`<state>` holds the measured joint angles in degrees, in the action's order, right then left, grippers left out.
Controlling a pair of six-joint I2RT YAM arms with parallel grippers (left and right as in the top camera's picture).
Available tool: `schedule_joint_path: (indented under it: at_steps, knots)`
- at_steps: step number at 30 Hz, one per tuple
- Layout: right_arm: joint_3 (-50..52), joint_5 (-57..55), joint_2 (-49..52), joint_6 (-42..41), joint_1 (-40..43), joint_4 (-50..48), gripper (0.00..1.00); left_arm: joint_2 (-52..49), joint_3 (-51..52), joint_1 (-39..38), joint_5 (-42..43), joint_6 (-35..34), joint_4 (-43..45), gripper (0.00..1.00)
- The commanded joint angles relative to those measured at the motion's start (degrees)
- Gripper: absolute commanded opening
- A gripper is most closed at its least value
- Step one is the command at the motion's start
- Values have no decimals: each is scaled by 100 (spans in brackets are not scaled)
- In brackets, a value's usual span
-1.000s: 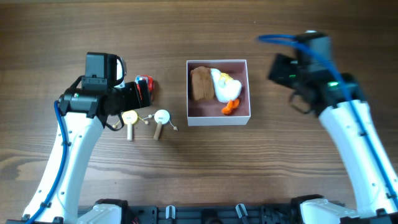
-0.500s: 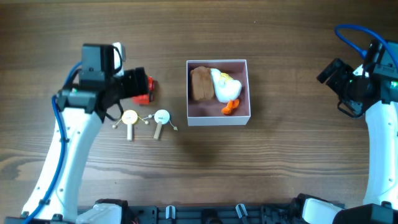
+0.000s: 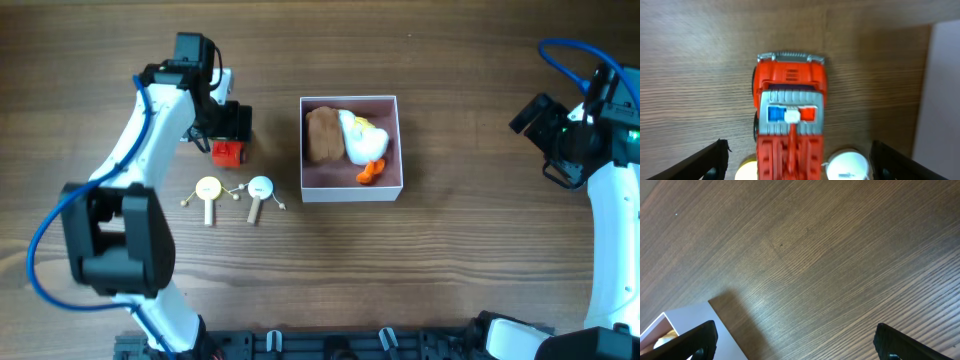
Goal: Pack container
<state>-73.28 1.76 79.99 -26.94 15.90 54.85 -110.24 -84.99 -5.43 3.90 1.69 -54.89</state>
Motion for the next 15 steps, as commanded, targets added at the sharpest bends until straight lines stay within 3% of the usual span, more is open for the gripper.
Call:
schedule_joint_path:
  at_steps: [1, 8, 12, 15]
  knots:
    - [-48, 90, 33, -11, -7, -20, 99, -472, -42, 42, -61, 243, -22, 87]
    - [-48, 92, 33, -11, -7, -20, 100, -916, -42, 42, -118, 260, -66, 84]
    - [-48, 92, 33, -9, -7, -20, 99, -986, -42, 42, -120, 260, -50, 73]
    - [-48, 92, 33, -11, -7, -20, 100, -1121, -39, 42, -120, 258, -90, 72]
